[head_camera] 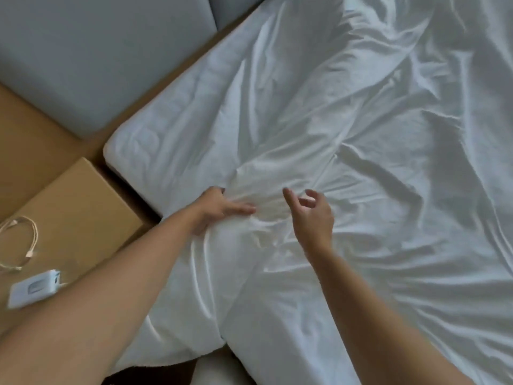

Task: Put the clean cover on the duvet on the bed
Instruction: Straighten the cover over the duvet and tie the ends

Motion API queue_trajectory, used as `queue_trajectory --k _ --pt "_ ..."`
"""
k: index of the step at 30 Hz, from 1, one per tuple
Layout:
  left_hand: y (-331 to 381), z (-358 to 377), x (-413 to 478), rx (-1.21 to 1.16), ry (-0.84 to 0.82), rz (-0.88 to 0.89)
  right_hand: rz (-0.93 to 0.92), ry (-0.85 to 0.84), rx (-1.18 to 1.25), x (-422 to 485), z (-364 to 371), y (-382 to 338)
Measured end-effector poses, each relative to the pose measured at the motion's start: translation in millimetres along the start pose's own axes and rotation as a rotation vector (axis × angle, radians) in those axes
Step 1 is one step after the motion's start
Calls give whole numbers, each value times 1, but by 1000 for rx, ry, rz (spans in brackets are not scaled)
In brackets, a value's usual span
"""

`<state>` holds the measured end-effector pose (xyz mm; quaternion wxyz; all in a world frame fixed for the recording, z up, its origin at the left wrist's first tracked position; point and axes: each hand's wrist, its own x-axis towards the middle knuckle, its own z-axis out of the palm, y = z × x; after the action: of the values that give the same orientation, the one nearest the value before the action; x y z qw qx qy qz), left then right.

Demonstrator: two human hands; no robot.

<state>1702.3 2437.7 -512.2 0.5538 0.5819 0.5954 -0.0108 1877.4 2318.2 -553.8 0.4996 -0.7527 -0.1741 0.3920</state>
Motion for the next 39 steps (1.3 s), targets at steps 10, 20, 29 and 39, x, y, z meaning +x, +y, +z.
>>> queue_trajectory --k 10,20,29,39 --pt "29 -178 92 -129 -239 -44 193 -92 413 124 171 -81" --pt "44 -321 224 16 -159 -112 162 -280 -851 181 295 -101" --pt "14 -212 220 96 -466 -59 271 -205 -473 191 245 -85" --pt "24 -154 153 420 -136 295 -605 -125 -1443 201 257 -192"
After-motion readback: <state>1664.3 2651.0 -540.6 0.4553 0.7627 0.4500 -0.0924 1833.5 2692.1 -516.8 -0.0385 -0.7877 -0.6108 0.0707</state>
